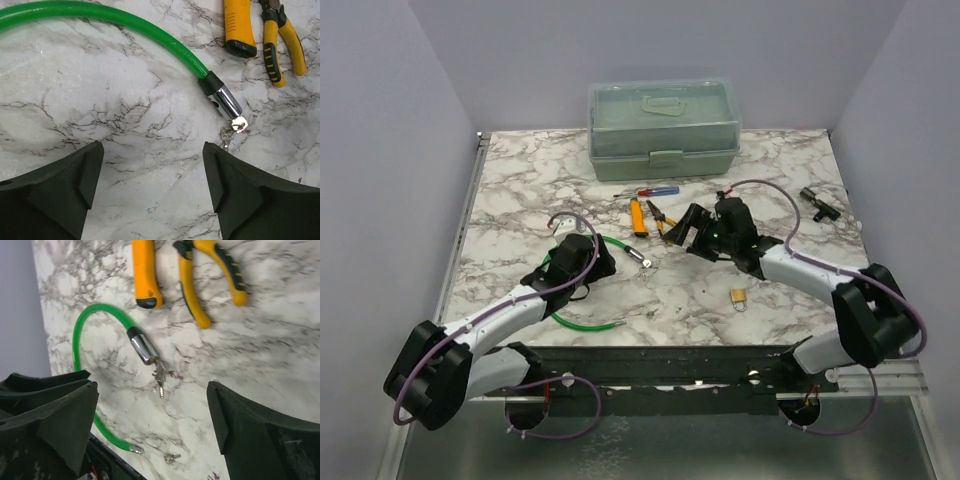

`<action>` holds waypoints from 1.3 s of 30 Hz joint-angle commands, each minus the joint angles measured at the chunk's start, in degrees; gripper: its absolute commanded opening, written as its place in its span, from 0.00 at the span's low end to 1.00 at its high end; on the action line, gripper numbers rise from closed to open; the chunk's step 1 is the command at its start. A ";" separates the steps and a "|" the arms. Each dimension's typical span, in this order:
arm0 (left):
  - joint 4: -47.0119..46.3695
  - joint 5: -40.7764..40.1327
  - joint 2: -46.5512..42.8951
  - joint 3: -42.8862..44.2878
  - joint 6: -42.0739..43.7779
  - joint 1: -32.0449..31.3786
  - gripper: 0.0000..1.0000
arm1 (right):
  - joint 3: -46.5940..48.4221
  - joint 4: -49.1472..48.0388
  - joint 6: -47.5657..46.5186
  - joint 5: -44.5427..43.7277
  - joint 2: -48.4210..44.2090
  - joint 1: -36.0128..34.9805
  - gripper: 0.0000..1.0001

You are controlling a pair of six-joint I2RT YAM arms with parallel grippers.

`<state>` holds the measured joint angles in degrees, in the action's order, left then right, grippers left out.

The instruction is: Unlock with the key

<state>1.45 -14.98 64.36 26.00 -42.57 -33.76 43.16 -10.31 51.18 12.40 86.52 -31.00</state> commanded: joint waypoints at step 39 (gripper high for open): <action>28.54 5.66 -13.04 18.43 19.68 -0.08 0.88 | -13.60 31.08 5.26 -20.71 -20.93 -0.02 0.93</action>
<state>29.71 -9.61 51.55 44.73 -24.08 -33.78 29.30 26.87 58.24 -12.51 63.64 -31.00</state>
